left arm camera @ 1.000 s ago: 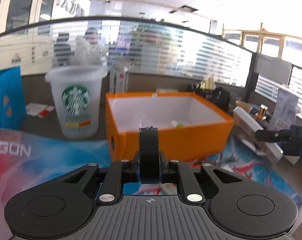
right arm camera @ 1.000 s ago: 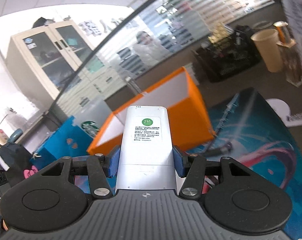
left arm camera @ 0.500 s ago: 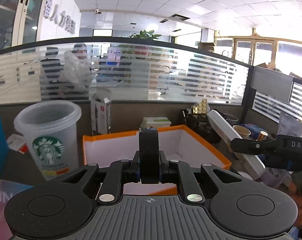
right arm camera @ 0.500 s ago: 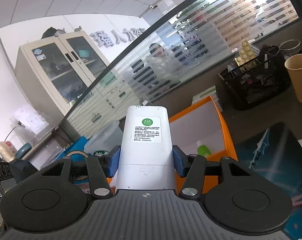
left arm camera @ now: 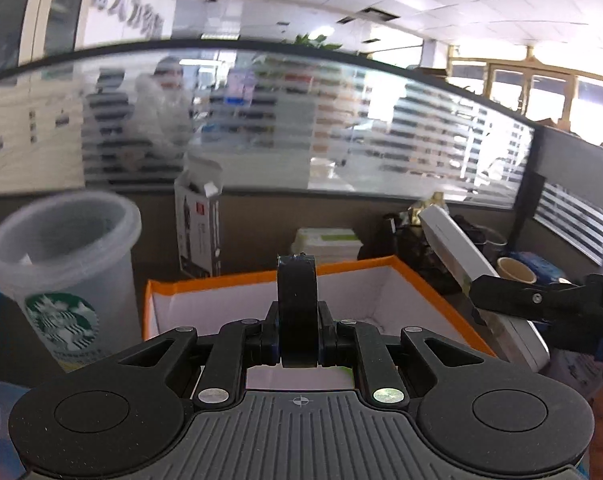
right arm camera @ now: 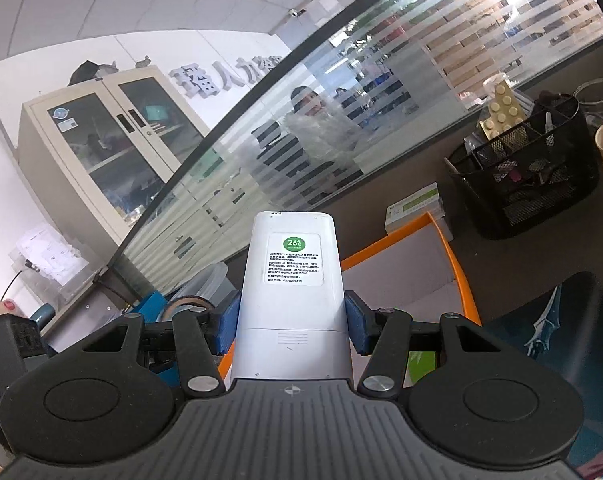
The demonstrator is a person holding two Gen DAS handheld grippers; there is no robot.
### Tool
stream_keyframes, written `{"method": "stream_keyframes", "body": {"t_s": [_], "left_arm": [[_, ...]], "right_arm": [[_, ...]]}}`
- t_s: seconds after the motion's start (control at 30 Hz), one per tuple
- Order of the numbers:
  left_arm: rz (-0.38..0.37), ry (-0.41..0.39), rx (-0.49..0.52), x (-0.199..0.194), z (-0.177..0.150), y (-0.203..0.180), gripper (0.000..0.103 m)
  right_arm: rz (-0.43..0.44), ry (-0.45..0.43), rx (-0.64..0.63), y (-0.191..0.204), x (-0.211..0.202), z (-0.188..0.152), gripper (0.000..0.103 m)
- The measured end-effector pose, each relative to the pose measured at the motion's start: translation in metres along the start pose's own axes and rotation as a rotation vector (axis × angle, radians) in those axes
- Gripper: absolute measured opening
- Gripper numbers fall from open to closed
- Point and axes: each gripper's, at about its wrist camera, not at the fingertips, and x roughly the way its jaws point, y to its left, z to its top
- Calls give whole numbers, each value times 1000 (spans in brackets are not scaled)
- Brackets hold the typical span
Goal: Organize rigid objects
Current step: 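Carry the power bank with the right tool while the left tool carries the tape over the box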
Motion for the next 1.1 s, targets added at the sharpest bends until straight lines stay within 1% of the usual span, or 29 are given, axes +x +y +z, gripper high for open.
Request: {"method": "stream_keyframes", "body": {"t_s": [0.2, 0.5, 0.77, 0.97, 1.1], "left_arm": [[5, 58, -14, 24, -10, 0, 14], [28, 89, -31, 43, -12, 9, 14], [55, 115, -42, 56, -15, 20, 14], [38, 139, -31, 66, -20, 16, 14], [29, 165, -31, 76, -24, 12, 14]], "right_arm": [[-6, 35, 30, -11, 18, -5, 51], [-35, 74, 40, -17, 39, -6, 51], [-69, 97, 14, -17, 58, -7, 51], [-100, 127, -21, -16, 72, -10, 51], [-135, 153, -45, -17, 80, -15, 51]]}}
